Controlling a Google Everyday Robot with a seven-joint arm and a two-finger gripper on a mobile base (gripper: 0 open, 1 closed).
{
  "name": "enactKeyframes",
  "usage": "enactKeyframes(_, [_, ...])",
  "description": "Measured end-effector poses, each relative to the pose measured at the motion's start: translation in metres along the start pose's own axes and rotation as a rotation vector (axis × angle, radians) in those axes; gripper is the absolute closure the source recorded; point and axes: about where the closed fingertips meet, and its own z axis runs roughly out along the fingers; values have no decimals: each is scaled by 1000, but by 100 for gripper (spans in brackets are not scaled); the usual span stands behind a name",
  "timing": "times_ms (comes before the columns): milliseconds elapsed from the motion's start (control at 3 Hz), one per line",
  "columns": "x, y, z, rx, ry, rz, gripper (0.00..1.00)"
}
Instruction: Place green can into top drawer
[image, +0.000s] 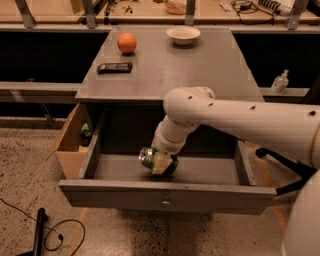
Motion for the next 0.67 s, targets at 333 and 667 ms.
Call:
enactKeyframes(333, [9, 0, 29, -7, 95, 2, 60])
enactKeyframes(667, [9, -3, 38, 11, 163, -19, 29])
